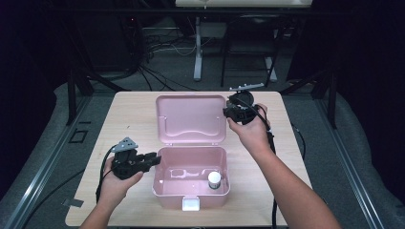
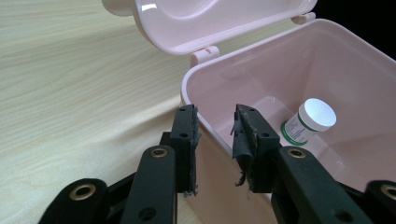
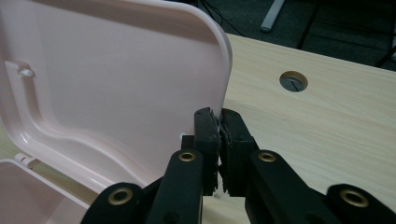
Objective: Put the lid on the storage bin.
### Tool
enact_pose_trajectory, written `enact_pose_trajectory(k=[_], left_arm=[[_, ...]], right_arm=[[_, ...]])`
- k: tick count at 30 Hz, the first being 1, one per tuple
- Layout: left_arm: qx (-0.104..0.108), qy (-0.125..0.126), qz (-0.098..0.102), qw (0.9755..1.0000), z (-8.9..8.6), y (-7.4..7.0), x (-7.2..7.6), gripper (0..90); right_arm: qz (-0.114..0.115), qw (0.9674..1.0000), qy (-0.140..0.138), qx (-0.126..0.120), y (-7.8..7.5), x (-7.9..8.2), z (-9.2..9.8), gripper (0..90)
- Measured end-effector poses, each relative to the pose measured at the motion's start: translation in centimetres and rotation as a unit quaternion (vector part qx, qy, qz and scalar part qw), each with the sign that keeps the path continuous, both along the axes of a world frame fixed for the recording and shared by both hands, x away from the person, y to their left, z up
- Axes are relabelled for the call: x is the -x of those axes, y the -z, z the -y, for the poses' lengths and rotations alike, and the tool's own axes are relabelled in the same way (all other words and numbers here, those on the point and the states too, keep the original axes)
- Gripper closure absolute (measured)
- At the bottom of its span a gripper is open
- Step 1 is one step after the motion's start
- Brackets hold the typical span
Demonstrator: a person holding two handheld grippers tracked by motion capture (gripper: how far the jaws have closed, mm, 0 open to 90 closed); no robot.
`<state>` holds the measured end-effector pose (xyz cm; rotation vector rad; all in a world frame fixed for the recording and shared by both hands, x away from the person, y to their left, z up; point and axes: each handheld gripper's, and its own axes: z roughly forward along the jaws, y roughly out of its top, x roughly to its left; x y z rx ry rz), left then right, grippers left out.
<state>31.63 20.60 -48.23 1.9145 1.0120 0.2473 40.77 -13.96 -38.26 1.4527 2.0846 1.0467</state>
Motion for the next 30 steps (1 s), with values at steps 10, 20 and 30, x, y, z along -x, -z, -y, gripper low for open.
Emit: enact_pose_trajectory(k=[10,20,30], left_arm=[[-0.003,0.0,0.007,1.0,0.1,0.0,0.0,73.3],[-0.001,-0.003,0.008,1.0,0.1,0.0,0.1,73.6],[-0.002,-0.002,0.01,0.9999,0.1,0.0,0.0,73.6]], right_arm=[[0.018,0.9998,-0.01,0.0,-0.3,1.4,0.4,86.5],[0.029,0.9994,-0.021,0.0,-0.7,2.9,0.7,86.5],[0.051,0.998,-0.035,0.01,-1.0,4.8,0.8,86.6]])
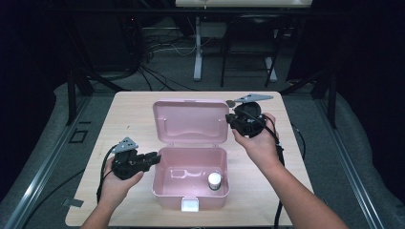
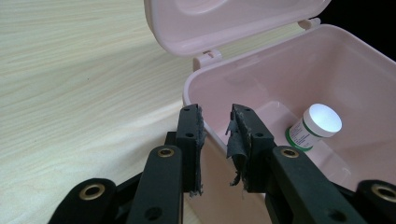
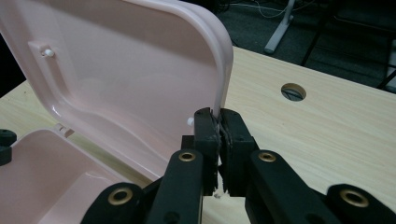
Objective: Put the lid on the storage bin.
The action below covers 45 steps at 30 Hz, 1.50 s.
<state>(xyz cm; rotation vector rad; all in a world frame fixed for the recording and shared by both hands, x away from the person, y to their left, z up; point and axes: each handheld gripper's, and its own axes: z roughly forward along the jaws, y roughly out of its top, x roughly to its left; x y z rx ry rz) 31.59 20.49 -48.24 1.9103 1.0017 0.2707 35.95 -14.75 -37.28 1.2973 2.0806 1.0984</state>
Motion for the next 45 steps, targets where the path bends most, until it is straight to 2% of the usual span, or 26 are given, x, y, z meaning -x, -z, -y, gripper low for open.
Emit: enact_pose_trajectory(k=[12,18,29,38,45], left_arm=[[0.0,0.001,0.0,1.0,0.0,0.0,0.0,73.7],[0.001,0.002,-0.002,1.0,-0.1,0.0,0.0,73.7],[-0.002,0.002,-0.002,1.0,-0.1,0.0,0.0,73.8],[0.004,0.003,-0.004,1.0,-0.2,-0.3,0.0,75.6],[0.006,0.001,0.02,0.9998,-0.5,-1.8,0.4,74.1]], right_arm=[[0.012,0.9999,-0.01,-0.003,0.0,1.7,0.3,86.7],[0.038,0.9992,-0.012,0.008,0.3,2.7,0.1,86.6],[0.064,0.9977,-0.014,0.014,0.8,4.3,0.1,86.8],[0.076,0.9968,-0.014,0.017,1.1,5.1,0.0,86.6],[0.079,0.9967,-0.015,0.008,1.3,5.3,0.1,86.3]])
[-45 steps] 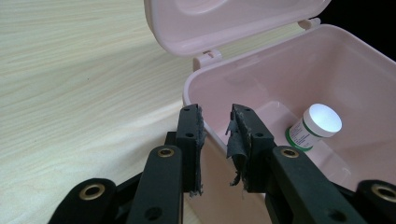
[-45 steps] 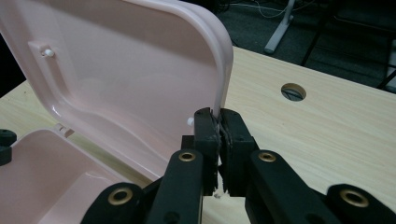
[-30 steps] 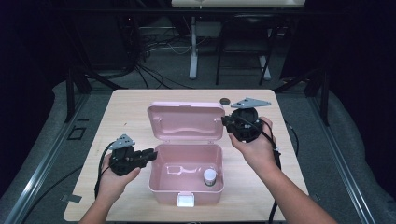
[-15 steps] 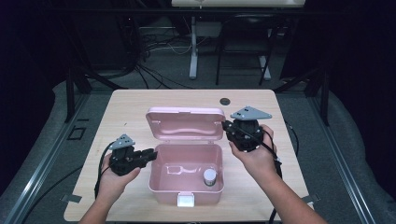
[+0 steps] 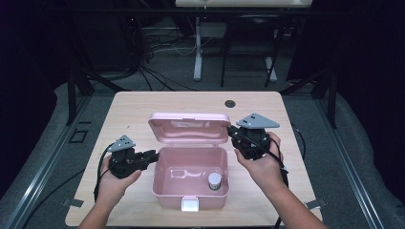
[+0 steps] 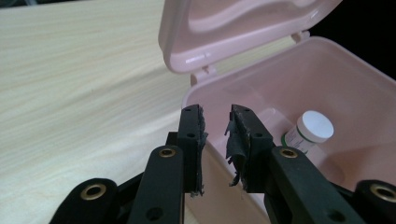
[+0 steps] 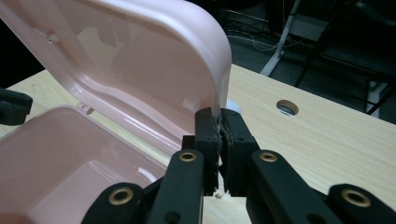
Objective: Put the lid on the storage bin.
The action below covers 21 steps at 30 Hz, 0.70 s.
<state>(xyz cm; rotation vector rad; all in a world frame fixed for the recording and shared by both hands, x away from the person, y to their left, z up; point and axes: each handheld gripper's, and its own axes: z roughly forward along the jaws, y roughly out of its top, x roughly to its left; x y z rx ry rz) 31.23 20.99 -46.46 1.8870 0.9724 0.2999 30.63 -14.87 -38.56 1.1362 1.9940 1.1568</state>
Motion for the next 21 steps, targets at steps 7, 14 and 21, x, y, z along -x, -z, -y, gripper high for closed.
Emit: enact_pose_trajectory(k=[7,14,21], left_arm=[[0.007,-0.019,0.026,0.9994,-0.5,-2.3,0.3,71.6],[0.015,-0.034,0.049,0.9981,-0.4,-4.4,0.1,69.9],[0.008,-0.042,0.079,0.996,0.2,-6.7,-0.1,70.8]], right_arm=[[0.004,1.0,-0.001,-0.003,0.0,0.2,0.0,85.2],[0.005,0.9999,-0.003,-0.011,0.1,0.2,0.1,84.8],[0.006,0.9999,-0.005,-0.013,0.2,0.4,0.2,84.2]])
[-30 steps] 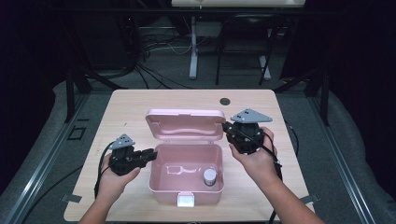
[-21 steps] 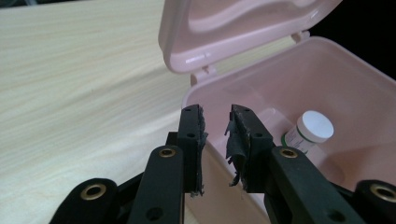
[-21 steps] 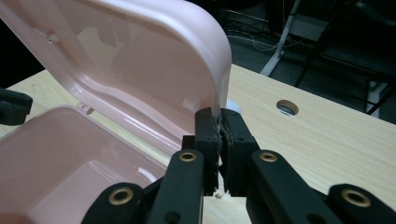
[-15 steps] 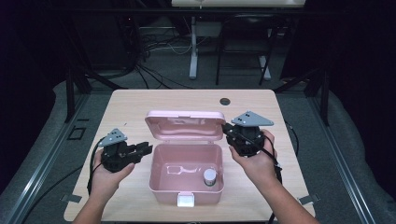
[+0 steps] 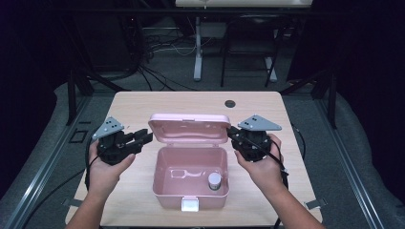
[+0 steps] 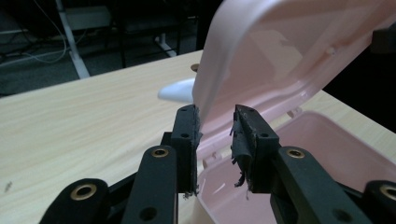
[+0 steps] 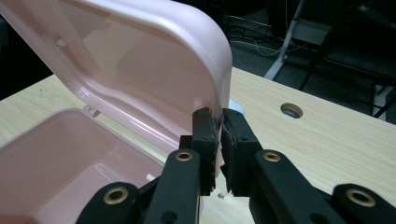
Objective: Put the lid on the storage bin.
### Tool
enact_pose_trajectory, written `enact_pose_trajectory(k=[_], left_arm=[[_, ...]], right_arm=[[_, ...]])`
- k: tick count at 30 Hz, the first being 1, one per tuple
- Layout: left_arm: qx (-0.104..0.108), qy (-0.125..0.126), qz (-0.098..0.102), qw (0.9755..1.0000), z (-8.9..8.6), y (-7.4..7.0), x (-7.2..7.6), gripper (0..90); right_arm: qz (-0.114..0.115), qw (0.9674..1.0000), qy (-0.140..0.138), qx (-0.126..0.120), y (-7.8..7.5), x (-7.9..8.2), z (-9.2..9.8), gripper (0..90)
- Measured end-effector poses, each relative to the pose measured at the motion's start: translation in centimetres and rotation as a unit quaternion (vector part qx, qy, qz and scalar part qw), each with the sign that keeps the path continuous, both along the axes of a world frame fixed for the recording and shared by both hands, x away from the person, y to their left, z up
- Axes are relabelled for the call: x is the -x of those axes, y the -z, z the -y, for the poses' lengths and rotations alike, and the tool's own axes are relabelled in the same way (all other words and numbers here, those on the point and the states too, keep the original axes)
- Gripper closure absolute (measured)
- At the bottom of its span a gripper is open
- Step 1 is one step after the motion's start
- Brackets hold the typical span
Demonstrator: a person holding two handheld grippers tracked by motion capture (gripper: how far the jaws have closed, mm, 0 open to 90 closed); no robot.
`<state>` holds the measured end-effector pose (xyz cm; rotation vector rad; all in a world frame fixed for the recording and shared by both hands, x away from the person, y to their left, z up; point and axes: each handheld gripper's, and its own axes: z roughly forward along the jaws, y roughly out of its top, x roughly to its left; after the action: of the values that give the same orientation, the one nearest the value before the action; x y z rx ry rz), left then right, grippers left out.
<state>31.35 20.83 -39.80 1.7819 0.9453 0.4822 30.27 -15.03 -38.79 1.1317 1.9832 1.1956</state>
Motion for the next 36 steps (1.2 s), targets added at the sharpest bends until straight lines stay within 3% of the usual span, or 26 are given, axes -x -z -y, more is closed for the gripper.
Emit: enact_pose_trajectory(k=[13,22,36], left_arm=[[-0.019,-0.003,0.028,0.9994,1.2,-1.9,-0.1,76.5],[-0.034,-0.006,0.028,0.999,1.2,-2.0,-0.1,83.0],[-0.035,-0.004,0.027,0.999,1.1,-2.0,0.2,84.8]], right_arm=[[-0.001,1.0,-0.005,-0.008,0.2,0.1,0.2,82.0],[-0.005,0.9998,-0.012,-0.018,0.4,0.1,0.4,80.6],[-0.016,0.9991,-0.023,-0.031,0.4,0.5,1.3,79.4]])
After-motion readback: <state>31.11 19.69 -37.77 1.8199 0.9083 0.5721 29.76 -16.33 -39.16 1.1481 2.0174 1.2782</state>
